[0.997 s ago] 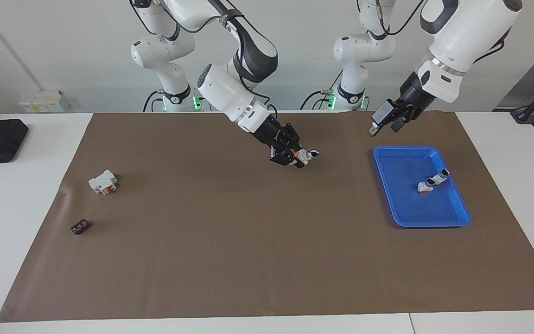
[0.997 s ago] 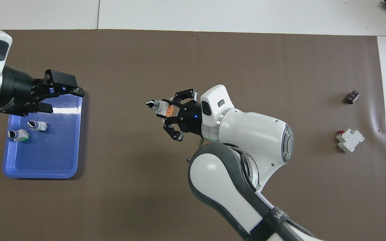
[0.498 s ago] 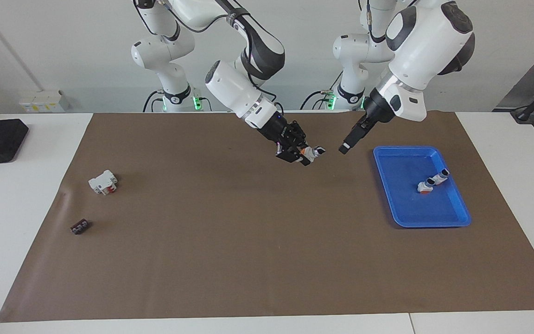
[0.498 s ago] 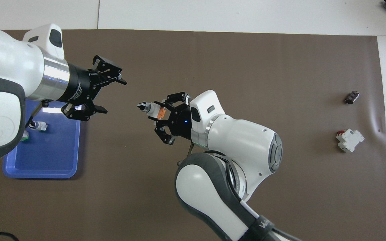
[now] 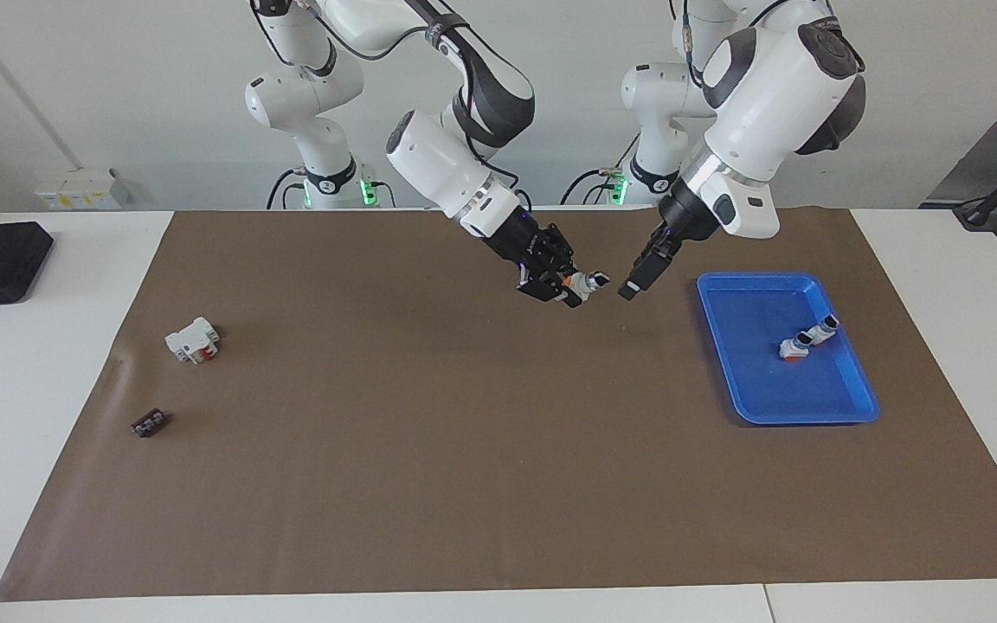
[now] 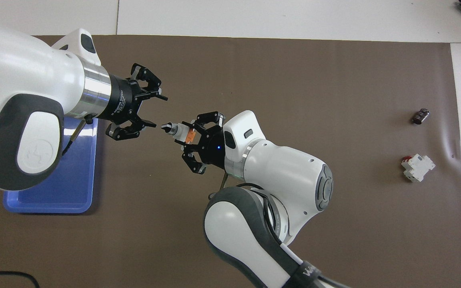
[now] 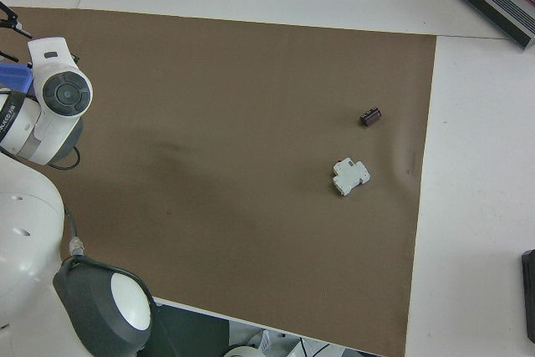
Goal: Turn and place switch with both arms
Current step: 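Bring the left gripper onto the switch held by the right gripper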
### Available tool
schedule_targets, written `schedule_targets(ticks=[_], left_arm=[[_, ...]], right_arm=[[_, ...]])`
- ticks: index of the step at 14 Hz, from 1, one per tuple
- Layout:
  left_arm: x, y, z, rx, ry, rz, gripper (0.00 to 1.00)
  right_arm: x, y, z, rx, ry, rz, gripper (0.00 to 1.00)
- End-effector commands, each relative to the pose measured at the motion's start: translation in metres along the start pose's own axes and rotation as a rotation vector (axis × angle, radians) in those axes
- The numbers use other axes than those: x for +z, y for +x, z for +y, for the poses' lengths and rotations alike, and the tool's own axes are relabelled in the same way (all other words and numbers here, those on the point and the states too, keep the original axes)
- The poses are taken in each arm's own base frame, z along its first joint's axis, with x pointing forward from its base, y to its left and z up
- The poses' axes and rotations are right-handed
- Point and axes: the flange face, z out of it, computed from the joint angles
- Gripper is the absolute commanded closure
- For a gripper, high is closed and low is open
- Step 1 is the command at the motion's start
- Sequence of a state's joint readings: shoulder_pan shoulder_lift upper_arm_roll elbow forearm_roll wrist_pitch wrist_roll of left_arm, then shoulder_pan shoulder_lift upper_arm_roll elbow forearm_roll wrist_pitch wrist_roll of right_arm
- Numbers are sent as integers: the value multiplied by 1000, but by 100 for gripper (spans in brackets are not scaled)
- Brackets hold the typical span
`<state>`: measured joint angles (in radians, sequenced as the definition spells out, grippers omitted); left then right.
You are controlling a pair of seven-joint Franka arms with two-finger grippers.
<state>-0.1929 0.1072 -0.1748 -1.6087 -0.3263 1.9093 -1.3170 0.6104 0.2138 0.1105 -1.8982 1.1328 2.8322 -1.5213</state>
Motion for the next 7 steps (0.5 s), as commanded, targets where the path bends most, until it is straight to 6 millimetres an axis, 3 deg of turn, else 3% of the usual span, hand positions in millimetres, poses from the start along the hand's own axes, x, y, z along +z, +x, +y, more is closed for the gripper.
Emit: schedule_targets(ticks=[1,2,7], left_arm=[[5,1,2,-28,-2,8,49],[7,1,1,-30,4,7,55],[20,-4,-2,-69,16,6,59]], right_arm=[[4,3,2,18,-19,9,100],[4,3,2,18,-19,9,100],[4,3,2,19,-19,9,100]])
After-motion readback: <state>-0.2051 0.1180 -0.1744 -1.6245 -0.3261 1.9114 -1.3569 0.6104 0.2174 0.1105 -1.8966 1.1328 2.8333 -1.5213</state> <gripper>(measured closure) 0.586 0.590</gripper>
